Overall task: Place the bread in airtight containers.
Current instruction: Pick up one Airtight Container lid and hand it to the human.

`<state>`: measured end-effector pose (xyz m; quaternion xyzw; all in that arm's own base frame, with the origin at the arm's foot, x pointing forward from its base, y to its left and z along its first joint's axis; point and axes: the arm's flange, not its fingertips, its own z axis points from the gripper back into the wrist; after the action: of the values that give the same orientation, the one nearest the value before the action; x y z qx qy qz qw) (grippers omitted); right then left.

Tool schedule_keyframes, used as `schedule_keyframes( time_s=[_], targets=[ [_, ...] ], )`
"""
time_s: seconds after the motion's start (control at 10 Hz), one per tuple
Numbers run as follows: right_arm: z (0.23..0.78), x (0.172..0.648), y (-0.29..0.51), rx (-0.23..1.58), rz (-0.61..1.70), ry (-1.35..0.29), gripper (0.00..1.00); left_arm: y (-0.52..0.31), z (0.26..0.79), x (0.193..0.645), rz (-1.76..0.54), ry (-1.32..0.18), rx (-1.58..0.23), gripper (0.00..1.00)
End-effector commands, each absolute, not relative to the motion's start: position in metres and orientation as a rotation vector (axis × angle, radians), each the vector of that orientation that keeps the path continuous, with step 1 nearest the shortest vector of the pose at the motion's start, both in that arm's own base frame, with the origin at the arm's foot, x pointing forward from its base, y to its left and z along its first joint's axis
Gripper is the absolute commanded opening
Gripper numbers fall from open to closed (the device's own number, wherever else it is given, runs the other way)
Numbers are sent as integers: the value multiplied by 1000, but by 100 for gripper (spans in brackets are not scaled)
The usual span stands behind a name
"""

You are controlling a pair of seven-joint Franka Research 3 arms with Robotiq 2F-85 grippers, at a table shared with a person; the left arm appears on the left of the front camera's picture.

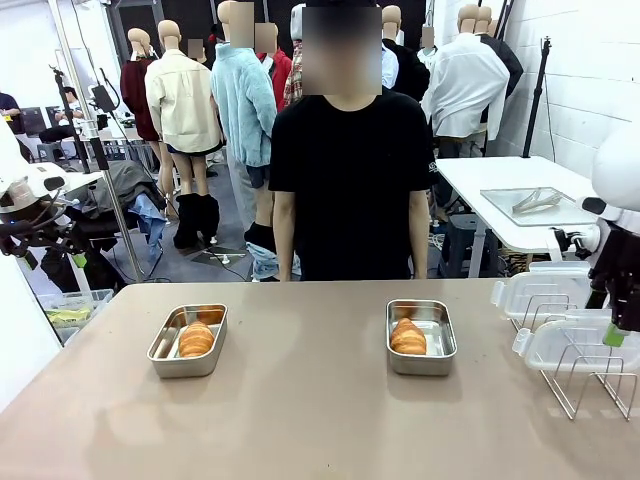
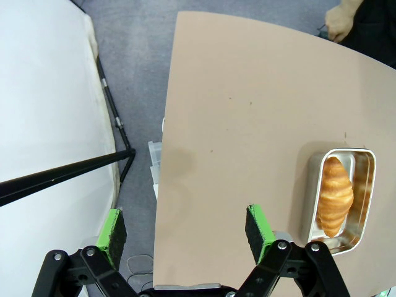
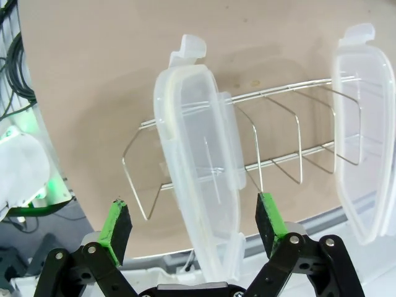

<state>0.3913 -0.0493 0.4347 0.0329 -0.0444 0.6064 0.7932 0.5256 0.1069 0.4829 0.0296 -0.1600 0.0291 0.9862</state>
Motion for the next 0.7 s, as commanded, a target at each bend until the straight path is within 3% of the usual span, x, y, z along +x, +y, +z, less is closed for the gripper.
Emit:
schedule_keyframes(
  time_s=[0.0, 0.4, 0.6],
  targets=[
    [426, 400, -49, 54, 1331, -119, 100, 106, 485, 525, 67, -322, 77, 100],
    [418, 409, -42, -3, 1316, -104, 100, 106, 485, 525, 67, -322, 77, 100],
    [418, 411, -42, 2, 1310, -98, 66, 106, 485, 525, 67, -322, 77, 100]
  ],
)
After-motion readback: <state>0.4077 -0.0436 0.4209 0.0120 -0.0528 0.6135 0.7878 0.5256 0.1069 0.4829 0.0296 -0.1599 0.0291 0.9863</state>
